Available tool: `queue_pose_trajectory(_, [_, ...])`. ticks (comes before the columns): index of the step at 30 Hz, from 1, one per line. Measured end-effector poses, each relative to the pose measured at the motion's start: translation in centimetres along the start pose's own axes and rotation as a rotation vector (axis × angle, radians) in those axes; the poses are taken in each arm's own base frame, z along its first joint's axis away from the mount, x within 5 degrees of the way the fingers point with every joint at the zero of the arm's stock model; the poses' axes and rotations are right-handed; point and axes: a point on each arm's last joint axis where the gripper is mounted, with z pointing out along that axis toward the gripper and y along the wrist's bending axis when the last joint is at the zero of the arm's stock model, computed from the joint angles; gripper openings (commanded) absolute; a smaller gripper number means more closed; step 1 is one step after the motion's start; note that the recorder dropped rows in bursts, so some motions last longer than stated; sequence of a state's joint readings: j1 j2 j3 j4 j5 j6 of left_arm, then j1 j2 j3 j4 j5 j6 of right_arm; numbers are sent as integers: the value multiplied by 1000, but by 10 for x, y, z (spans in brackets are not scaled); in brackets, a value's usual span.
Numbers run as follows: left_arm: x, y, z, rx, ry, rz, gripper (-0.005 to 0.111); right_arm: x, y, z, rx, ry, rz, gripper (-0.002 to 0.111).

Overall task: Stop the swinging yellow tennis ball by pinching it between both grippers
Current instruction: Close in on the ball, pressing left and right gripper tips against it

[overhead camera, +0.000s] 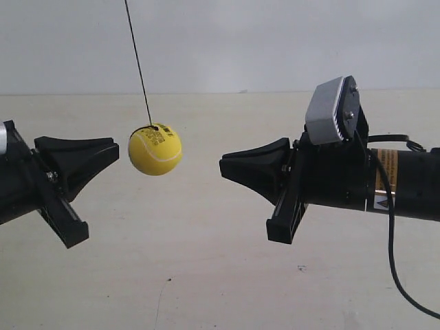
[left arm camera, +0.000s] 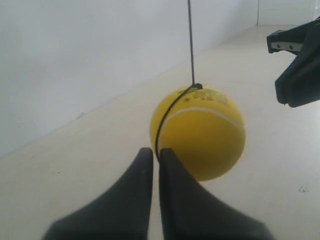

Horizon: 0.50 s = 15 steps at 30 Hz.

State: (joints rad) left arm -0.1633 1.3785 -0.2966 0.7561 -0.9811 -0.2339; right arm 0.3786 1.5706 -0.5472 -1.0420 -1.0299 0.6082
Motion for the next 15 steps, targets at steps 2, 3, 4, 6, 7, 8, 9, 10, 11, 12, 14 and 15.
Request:
queue_pose_trajectory(2, [0,0,0,0,0,0,5,0,0,0,0,0,0,0])
queue_pose_trajectory(3, [0,0,0,0,0,0,5,0,0,0,0,0,0,0])
queue_pose_trajectory(4, [0,-1,0,10,-13,0,5,0,0,0,0,0,0,0])
queue_pose_trajectory(6, [0,-3,2,45,-37,3,5,0,0,0,0,0,0,0])
queue_pose_trajectory(7, [0,-5,3,63,-51,2,5,0,0,0,-1,-2,0,0])
queue_pose_trajectory(8, [1,-6,4,79,-62,-2,5,0,0,0,-1,-2,0,0])
queue_pose_trajectory(9, [2,-7,4,90,-69,-6,5,0,0,0,-1,-2,0,0])
queue_pose_trajectory(10, [3,-7,5,98,-74,-12,5,0,0,0,-2,-3,0,0])
queue_pose_trajectory(11, [5,-7,6,105,-77,-12,5,0,0,0,-2,-3,0,0])
queue_pose_trajectory(12, [6,-7,7,108,-79,-15,5,0,0,0,-2,-3,0,0])
queue_pose_trajectory(14, [8,-8,8,115,-86,-19,5,0,0,0,-3,-5,0,0])
queue_pose_trajectory(15, [8,-8,9,117,-87,-23,5,0,0,0,-3,-5,0,0])
